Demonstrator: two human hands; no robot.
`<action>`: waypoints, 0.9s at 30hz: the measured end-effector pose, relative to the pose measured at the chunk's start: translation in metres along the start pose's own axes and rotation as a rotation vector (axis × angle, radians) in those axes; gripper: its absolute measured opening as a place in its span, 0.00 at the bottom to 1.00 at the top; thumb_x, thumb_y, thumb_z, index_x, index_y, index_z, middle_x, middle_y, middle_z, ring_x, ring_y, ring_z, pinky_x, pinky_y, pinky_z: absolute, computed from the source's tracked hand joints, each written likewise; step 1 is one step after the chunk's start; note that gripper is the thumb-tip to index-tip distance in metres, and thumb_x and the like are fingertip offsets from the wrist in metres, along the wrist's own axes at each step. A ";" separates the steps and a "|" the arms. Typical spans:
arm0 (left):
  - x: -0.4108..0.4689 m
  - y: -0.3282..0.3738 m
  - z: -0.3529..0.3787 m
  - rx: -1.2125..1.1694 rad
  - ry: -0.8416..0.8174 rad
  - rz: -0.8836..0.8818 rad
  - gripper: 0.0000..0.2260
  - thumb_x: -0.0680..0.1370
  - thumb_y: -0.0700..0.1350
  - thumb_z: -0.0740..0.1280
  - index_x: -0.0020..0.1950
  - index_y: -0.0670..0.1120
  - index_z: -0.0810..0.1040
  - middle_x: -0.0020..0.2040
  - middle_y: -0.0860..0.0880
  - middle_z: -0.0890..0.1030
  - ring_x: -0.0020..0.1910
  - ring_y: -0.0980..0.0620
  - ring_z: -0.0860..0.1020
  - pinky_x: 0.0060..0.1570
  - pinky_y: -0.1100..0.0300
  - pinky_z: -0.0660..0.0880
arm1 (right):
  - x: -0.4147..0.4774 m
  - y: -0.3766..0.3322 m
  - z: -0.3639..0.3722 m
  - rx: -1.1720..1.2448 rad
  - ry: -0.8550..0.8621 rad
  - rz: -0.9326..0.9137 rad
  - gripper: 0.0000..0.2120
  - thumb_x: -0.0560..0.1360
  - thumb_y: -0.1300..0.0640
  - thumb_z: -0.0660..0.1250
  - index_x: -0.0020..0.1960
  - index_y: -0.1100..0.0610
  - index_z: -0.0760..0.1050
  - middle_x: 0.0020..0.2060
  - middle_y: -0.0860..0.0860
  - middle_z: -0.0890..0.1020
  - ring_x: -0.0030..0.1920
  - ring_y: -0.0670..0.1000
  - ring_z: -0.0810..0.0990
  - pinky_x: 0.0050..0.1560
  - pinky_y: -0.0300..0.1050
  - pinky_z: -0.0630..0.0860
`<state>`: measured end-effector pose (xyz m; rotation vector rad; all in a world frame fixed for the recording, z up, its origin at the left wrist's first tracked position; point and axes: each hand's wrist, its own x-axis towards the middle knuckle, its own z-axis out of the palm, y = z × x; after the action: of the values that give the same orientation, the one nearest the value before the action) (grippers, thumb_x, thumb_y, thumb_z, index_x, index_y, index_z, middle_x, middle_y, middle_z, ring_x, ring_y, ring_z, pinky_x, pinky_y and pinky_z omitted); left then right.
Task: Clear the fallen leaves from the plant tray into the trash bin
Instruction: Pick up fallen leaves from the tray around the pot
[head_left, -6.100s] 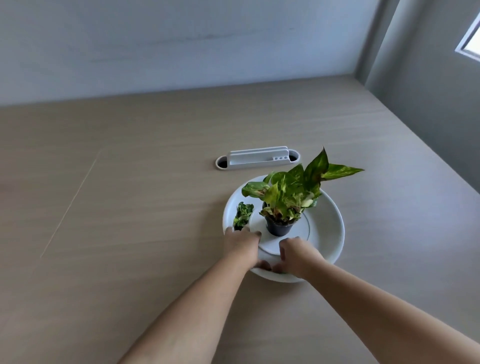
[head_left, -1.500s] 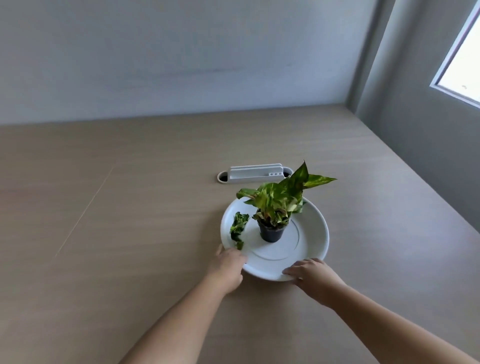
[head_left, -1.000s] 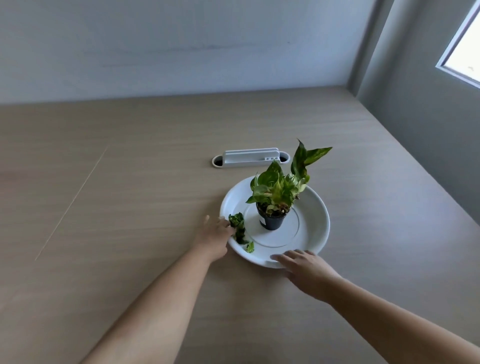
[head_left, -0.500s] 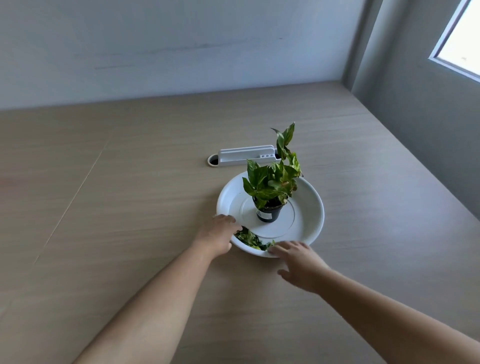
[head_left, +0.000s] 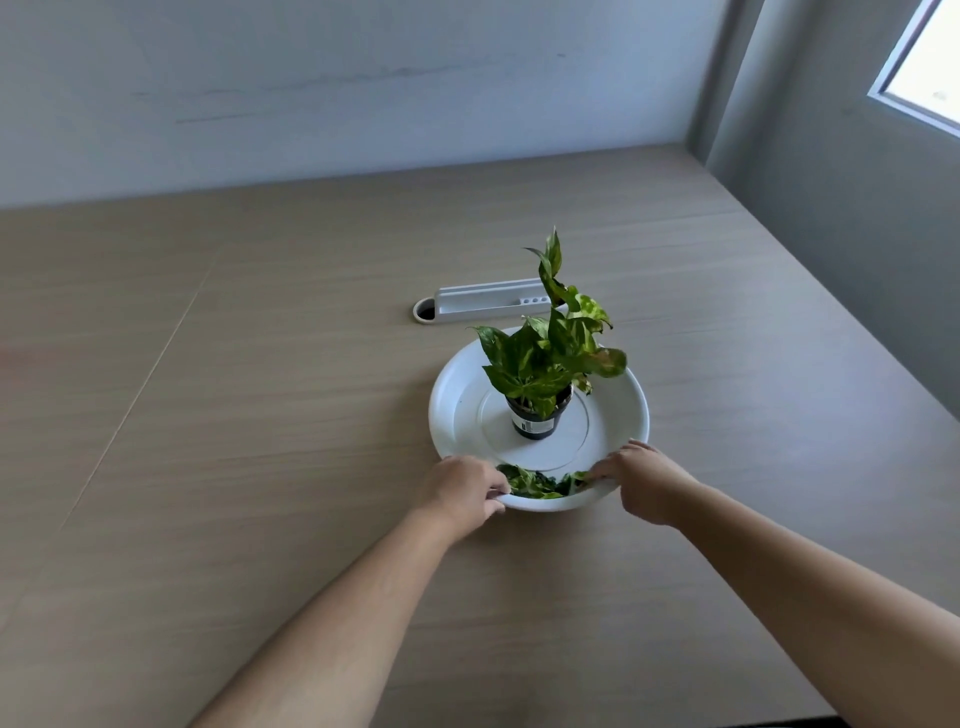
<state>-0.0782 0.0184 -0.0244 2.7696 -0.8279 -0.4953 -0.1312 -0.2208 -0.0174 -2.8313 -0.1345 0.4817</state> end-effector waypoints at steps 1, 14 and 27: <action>0.003 -0.001 -0.003 -0.074 -0.020 -0.040 0.15 0.72 0.52 0.72 0.57 0.50 0.82 0.55 0.50 0.83 0.55 0.49 0.78 0.56 0.58 0.72 | 0.003 -0.004 -0.003 0.083 -0.006 0.040 0.29 0.68 0.71 0.54 0.59 0.47 0.77 0.60 0.49 0.79 0.63 0.53 0.73 0.66 0.44 0.68; 0.043 0.022 -0.006 0.008 -0.117 -0.141 0.08 0.72 0.34 0.65 0.50 0.43 0.78 0.52 0.42 0.79 0.45 0.43 0.76 0.40 0.55 0.70 | 0.047 -0.043 0.014 0.101 -0.064 0.114 0.11 0.71 0.61 0.66 0.52 0.52 0.78 0.51 0.54 0.77 0.47 0.55 0.78 0.44 0.48 0.77; 0.035 0.005 -0.027 -0.247 0.081 -0.169 0.06 0.73 0.36 0.68 0.46 0.41 0.84 0.48 0.45 0.85 0.49 0.47 0.82 0.47 0.58 0.76 | 0.037 -0.037 -0.015 0.359 0.154 0.213 0.08 0.69 0.69 0.66 0.42 0.61 0.82 0.35 0.50 0.78 0.37 0.50 0.78 0.40 0.42 0.77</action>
<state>-0.0432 -0.0029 -0.0069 2.6207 -0.4811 -0.4754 -0.0935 -0.1841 -0.0054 -2.5246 0.2596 0.2933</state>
